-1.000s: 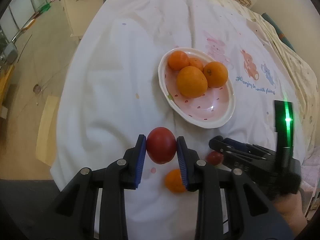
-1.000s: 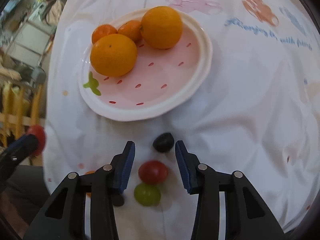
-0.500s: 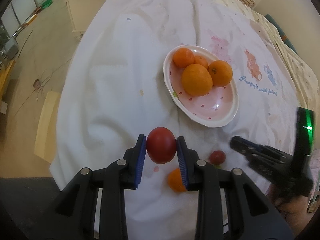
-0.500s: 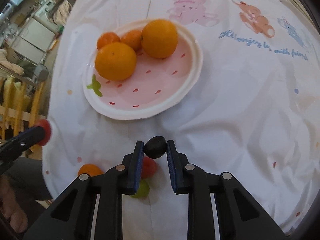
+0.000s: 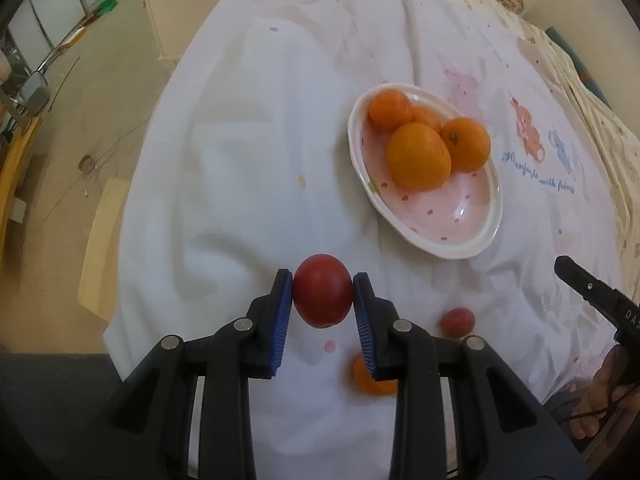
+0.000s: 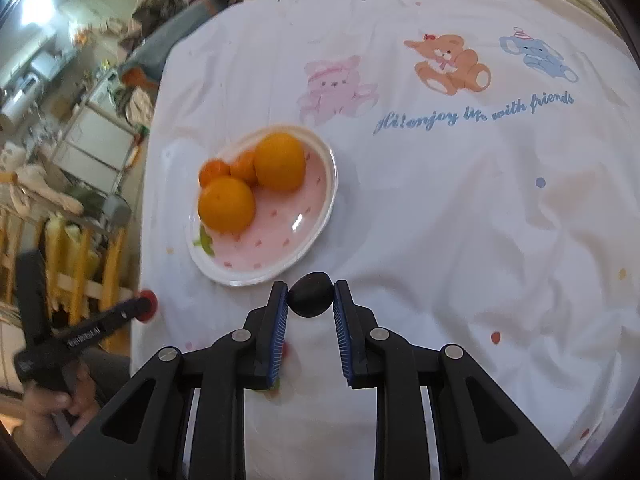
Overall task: Organize fruits
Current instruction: 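Lower the red tomato into the plate with the left gripper while the right carries the plum, then open the right gripper to drop the dark plum into the plate, then withdraw both open grippers toward the remaining fruits on the sheet, then grasp the small orange with the left gripper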
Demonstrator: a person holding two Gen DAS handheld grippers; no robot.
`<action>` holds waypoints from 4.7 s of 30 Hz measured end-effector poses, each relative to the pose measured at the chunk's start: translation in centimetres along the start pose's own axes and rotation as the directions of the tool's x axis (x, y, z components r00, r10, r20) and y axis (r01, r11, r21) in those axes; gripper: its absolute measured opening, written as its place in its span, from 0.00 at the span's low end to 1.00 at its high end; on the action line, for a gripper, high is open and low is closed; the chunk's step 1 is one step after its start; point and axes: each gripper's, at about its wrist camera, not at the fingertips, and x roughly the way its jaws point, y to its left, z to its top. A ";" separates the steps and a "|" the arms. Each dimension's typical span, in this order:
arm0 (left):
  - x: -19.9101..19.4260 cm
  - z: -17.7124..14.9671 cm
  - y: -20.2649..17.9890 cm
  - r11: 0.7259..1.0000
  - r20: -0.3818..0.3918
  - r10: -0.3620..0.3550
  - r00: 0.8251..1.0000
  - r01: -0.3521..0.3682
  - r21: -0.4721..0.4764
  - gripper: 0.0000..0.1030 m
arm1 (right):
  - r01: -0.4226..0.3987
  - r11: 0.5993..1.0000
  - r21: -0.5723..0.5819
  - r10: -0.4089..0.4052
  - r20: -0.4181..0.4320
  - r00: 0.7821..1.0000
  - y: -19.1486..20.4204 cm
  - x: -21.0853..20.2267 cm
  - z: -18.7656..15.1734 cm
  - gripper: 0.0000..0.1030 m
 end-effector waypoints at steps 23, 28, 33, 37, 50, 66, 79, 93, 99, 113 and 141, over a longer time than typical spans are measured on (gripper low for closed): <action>3.2 9.6 -3.5 0.999 0.089 0.010 0.996 -0.014 0.046 0.26 | -0.092 0.993 -0.073 0.086 -0.076 0.993 0.7 6.5 6.3 0.24; 4.8 10.5 -3.8 0.999 0.064 -0.014 0.998 0.012 0.030 0.26 | -0.088 0.994 -0.066 0.079 -0.127 0.989 0.3 9.1 6.8 0.24; 5.8 10.6 -3.4 0.998 0.016 -0.051 0.999 0.051 -0.035 0.27 | -0.093 0.993 -0.071 0.081 -0.157 0.984 0.5 10.3 6.6 0.24; 5.9 10.6 -3.7 0.999 0.019 -0.044 0.999 0.045 -0.031 0.27 | -0.089 0.994 -0.068 0.078 -0.150 0.986 0.5 10.4 6.4 0.24; 6.0 10.6 -4.7 0.999 0.033 0.020 0.999 -0.021 0.028 0.70 | -0.131 0.991 -0.007 0.129 -0.125 0.984 0.0 10.0 6.6 0.60; 4.3 10.2 -5.2 0.998 0.083 -0.018 0.996 0.014 0.056 0.79 | -0.094 0.996 -0.007 0.094 -0.031 0.995 -0.4 7.1 7.1 0.67; -0.5 7.3 -5.7 0.986 0.194 -0.039 0.980 0.007 0.164 0.79 | -0.002 1.000 0.018 0.001 0.057 0.998 -0.4 1.7 1.8 0.84; -0.7 1.2 -1.1 0.996 0.002 -0.064 0.998 0.064 0.066 0.79 | -0.022 0.998 0.056 0.018 0.076 0.997 0.4 -1.2 -2.7 0.84; 0.9 -2.4 -1.2 0.996 -0.113 -0.057 0.992 0.064 0.060 0.79 | -0.003 0.995 0.099 -0.004 0.071 0.997 -0.1 -1.1 -3.8 0.84; 3.5 -5.7 -3.6 0.993 -0.179 -0.051 0.983 0.069 0.100 0.76 | 0.055 0.987 0.148 -0.063 0.044 0.997 -1.2 -0.2 -4.2 0.84; 0.2 -3.6 -3.6 0.994 -0.057 -0.008 0.998 0.014 0.111 0.38 | 0.033 0.980 0.195 -0.032 -0.005 0.999 -2.1 1.1 -4.2 0.84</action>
